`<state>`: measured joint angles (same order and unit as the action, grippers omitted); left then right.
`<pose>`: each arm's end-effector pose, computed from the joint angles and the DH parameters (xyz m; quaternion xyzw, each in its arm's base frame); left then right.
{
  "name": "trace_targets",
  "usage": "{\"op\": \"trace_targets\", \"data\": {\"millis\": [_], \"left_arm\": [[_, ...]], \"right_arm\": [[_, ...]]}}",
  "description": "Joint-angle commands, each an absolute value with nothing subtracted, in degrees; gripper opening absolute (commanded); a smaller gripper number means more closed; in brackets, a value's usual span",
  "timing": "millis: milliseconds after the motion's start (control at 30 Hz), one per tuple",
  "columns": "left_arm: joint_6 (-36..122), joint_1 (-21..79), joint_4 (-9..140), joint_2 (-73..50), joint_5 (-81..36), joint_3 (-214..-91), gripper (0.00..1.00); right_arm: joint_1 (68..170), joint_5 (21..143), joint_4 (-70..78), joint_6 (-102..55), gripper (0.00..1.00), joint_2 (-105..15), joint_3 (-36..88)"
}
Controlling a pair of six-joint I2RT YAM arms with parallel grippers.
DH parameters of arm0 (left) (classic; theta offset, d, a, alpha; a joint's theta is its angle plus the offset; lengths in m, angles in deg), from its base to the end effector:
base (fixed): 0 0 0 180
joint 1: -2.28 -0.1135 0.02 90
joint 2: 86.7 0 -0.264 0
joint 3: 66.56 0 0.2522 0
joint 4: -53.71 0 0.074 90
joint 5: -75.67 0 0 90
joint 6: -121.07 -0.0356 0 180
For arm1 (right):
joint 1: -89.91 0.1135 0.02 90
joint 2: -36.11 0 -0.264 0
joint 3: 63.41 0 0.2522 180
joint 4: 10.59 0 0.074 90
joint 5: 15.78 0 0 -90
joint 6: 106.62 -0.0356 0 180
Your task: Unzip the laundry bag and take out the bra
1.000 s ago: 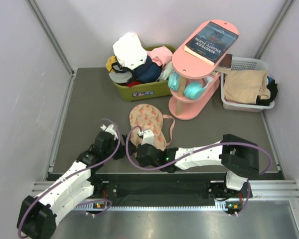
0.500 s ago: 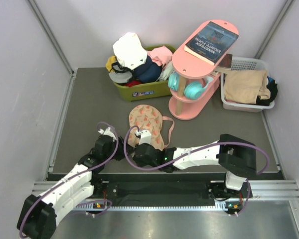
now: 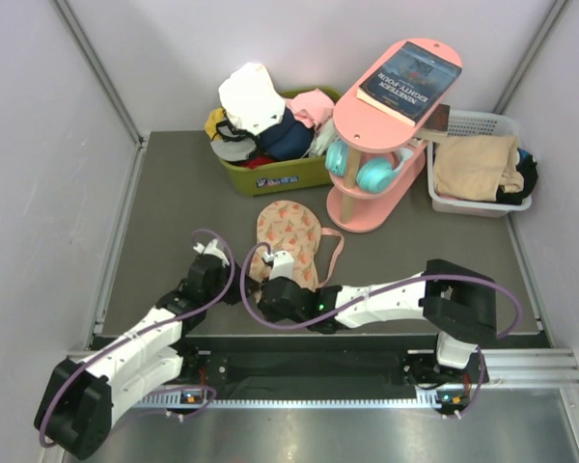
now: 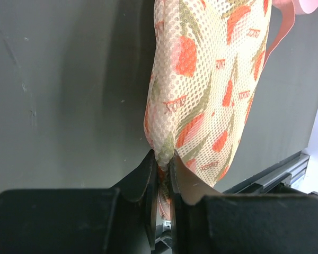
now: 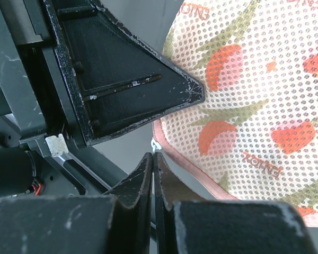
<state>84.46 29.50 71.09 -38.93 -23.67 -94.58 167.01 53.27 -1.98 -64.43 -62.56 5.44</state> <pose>0.1458 -0.0815 0.1579 -0.1667 0.8775 -0.3426 0.2912 0.0934 0.3506 0.1824 -0.1473 0.8767 0.3036 0.3430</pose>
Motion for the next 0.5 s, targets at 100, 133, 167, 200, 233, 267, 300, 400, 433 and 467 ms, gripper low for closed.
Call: {"op": "trace_targets", "data": {"millis": [100, 133, 167, 200, 233, 267, 300, 400, 433, 467], "left_arm": [[80.82, 29.35, 69.75, -38.01, -18.90, -98.77, 0.00], [80.30, 29.35, 69.93, -37.92, -18.29, -98.95, 0.00], [80.12, 29.35, 70.19, -38.01, -17.94, -99.30, 0.00], [79.86, 29.35, 70.37, -37.92, -17.58, -99.48, 0.00], [79.51, 29.35, 70.72, -37.92, -17.32, -99.57, 0.00], [79.33, 29.26, 70.81, -38.01, -16.71, -99.83, 0.00], [79.24, 29.26, 70.90, -38.01, -16.44, -99.83, 0.00], [78.28, 29.17, 71.60, -38.01, -15.65, -100.18, 0.00], [78.10, 29.17, 72.04, -38.01, -15.39, -100.36, 0.00], [77.92, 29.17, 72.13, -38.10, -15.30, -100.44, 0.00]], "right_arm": [[167.08, 54.97, -4.21, -66.45, 0.00, -61.01, 2.74], [166.82, 54.62, -4.04, -66.89, 0.00, -60.40, 1.86], [166.73, 54.35, -3.86, -66.98, 0.00, -59.96, 1.42], [166.46, 54.00, -3.69, -67.15, 0.00, -59.61, 0.98], [166.46, 53.48, -3.16, -67.50, 0.00, -58.73, 0.02], [166.29, 53.04, -2.98, -67.77, 0.00, -58.29, -0.43], [166.11, 52.69, -2.72, -67.95, 0.00, -57.94, -0.86], [165.93, 51.11, -1.40, -68.74, 0.00, -56.36, -2.54], [165.85, 50.93, -1.22, -68.91, 0.00, -55.74, -3.15], [165.76, 50.66, -1.05, -68.91, 0.00, -55.56, -3.42]]}}
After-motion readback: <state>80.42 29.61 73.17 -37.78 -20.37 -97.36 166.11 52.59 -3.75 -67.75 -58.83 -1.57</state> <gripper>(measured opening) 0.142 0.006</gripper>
